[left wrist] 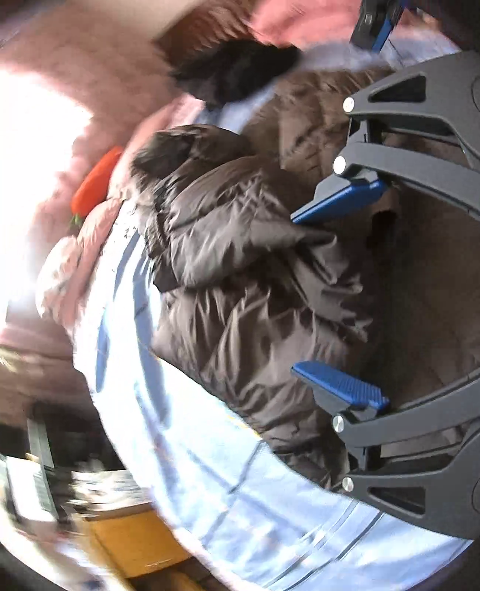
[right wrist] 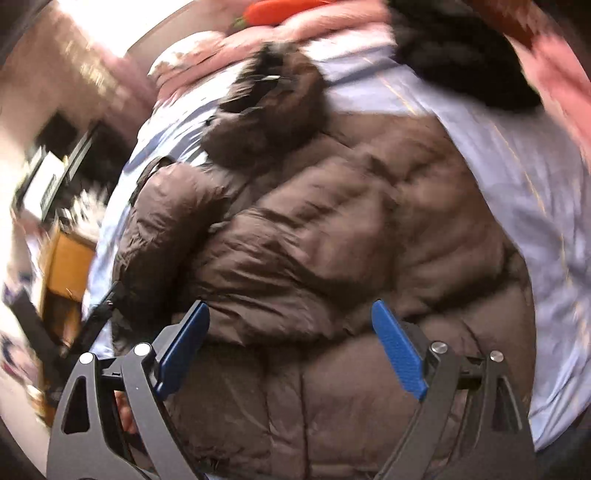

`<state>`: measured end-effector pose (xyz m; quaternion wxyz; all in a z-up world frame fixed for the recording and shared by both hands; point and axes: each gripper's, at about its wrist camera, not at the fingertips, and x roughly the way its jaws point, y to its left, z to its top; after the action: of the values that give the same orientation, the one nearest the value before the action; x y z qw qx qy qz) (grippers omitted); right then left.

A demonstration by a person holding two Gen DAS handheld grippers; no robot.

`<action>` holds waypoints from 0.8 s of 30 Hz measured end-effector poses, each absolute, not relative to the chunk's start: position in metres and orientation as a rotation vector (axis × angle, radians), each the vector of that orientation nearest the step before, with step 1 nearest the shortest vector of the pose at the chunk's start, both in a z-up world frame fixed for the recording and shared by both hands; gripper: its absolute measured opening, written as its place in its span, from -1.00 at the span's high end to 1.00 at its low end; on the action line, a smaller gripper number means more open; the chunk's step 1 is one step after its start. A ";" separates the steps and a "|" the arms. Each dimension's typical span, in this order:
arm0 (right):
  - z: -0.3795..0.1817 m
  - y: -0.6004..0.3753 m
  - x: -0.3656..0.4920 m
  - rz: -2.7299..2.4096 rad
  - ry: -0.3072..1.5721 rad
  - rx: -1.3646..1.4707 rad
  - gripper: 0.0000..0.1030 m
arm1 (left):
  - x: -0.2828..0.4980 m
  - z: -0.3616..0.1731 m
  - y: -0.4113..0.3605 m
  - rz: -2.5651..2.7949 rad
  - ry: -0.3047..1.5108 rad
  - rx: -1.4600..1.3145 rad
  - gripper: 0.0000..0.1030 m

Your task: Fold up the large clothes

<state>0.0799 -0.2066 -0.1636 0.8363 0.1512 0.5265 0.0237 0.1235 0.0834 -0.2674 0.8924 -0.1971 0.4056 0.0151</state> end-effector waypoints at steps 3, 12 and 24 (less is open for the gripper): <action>-0.150 -0.136 0.125 0.060 1.104 0.125 -0.74 | 0.126 -0.285 0.110 0.028 0.862 -0.568 -0.49; -0.197 0.065 0.229 -0.006 1.127 -0.441 -0.76 | 0.131 -0.318 0.114 0.035 0.914 -0.701 -0.51; -0.179 -0.091 0.215 -0.019 1.059 0.030 0.64 | 0.129 -0.317 0.130 0.214 0.948 -0.571 -0.55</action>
<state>0.2148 -0.0908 -0.1787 0.8628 0.0144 0.5053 -0.0090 0.1293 0.1302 -0.3167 0.8453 -0.2706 0.4494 0.1013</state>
